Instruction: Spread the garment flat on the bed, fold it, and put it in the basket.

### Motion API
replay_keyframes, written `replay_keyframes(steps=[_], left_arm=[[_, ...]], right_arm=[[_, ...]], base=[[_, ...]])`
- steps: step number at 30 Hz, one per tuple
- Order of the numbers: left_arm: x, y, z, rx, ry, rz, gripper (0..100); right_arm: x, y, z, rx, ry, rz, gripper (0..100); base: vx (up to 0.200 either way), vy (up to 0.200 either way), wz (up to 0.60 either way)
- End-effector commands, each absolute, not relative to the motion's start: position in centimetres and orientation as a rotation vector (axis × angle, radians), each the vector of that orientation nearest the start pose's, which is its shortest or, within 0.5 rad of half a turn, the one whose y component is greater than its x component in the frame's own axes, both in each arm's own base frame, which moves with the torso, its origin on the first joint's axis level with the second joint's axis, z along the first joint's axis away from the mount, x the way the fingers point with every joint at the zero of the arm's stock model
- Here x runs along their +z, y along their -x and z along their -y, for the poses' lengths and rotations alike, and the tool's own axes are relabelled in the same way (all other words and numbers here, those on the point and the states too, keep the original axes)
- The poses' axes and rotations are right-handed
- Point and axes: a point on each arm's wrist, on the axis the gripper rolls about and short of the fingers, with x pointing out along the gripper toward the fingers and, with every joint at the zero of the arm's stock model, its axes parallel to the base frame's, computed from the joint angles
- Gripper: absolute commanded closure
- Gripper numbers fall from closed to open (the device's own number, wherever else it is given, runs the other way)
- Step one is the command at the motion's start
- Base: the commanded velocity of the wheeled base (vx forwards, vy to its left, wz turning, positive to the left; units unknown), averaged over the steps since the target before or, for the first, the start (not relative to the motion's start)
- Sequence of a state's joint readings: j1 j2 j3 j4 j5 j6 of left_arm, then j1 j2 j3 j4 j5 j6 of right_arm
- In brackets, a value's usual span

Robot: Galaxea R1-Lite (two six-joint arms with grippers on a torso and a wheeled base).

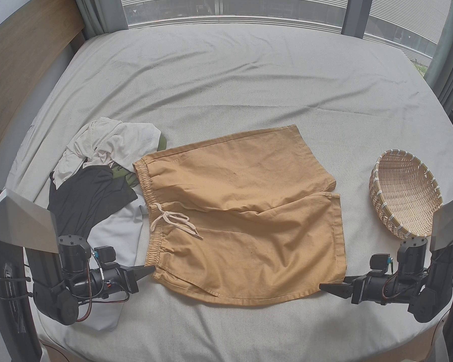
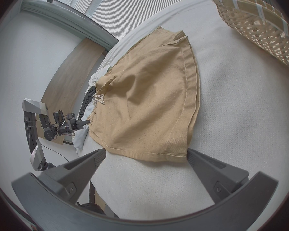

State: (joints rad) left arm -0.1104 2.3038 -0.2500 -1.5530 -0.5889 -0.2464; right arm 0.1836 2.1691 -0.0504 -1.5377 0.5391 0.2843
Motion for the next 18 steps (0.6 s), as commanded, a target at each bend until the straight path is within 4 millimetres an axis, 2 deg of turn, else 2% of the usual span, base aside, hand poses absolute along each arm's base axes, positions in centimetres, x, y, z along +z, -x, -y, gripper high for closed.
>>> replay_keyframes(steps=[1, 8, 17, 18], left_arm=[[-1.43, -27.02, 4.25, -0.622, 0.353, -0.578, 100], [-1.43, -27.02, 4.25, -0.622, 0.353, -0.578, 100], [-1.43, -27.01, 4.3, -0.623, 0.352, -0.578, 100], [-1.42, -27.05, 4.3, -0.623, 0.352, -0.576, 100]], right_arm=[[1.41, -21.83, -5.14, 0.62, -0.367, -0.644, 0], [2.24, -21.82, -5.06, 0.616, -0.391, -0.615, 0], [2.02, -21.82, -4.99, 0.61, -0.395, -0.626, 0], [1.99, -21.74, -4.98, 0.609, -0.395, -0.63, 100]], base=[[0.0, 0.0, 0.0], [0.0, 0.0, 0.0], [0.0, 0.0, 0.0], [0.0, 0.0, 0.0]])
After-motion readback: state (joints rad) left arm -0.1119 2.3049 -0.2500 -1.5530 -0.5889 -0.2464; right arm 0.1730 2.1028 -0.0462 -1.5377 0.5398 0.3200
